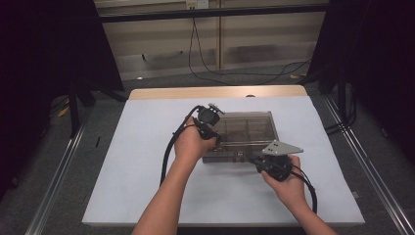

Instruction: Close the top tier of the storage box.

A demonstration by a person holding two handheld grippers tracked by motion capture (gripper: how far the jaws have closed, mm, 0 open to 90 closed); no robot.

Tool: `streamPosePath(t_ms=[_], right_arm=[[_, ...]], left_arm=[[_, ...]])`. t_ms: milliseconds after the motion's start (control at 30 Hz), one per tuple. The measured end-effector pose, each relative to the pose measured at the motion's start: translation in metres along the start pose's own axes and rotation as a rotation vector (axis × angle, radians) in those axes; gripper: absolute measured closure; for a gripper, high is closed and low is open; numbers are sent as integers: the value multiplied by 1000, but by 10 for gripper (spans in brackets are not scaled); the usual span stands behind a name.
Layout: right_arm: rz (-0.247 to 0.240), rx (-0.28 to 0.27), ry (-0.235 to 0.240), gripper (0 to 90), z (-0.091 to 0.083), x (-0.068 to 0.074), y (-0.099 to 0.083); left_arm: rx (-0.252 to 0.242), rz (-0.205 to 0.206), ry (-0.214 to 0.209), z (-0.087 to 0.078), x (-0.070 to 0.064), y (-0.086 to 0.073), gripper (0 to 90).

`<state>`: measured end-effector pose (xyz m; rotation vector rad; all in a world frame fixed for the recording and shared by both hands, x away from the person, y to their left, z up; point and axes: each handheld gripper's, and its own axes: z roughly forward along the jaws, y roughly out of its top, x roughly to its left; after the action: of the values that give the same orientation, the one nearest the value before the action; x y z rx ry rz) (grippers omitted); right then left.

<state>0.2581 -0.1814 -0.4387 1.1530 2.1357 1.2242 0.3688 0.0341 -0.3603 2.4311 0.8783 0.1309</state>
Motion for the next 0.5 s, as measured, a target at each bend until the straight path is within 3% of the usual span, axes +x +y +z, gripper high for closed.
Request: streamPosePath(t_ms=[500], right_arm=[[-3,-4,-14,900,4,-2,2]], left_arm=[[-7,1,-2,0,0,0,900]])
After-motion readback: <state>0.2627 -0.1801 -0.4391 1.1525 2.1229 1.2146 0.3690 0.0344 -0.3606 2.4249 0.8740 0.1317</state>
